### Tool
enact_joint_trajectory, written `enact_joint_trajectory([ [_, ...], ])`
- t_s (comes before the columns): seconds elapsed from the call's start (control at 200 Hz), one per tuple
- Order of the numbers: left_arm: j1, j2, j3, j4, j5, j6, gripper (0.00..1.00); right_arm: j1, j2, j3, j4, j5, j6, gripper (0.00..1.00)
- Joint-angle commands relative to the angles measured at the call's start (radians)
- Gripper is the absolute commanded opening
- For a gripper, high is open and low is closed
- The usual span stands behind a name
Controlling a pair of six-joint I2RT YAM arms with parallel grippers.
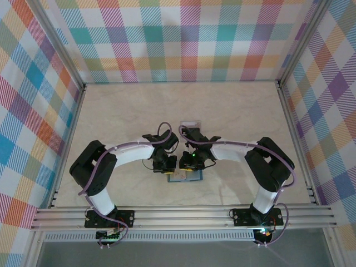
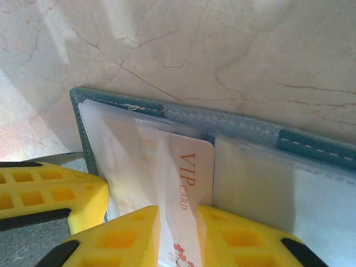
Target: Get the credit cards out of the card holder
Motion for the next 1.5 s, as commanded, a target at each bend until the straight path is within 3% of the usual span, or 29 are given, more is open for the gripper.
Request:
enact_joint_trajectory([
  [0.0,0.006,0.067,-0.009,-0.072,-0.084,0.024,0.01,-0.002,-0.009,-0.017,-0.044,0.031,-0.033,0.27],
  [1.035,0.006,0.106,-0.009,-0.109,-0.116,0.022,0.01,-0.004,-0.099,-0.099,0.042,-0.041,-0.031,0.37],
  [1.495,0.005,-0.045,0.035,-0.083,-0.045,-0.021,0.02,-0.004,-0.133,-0.114,0.065,-0.07,-0.024,0.38],
])
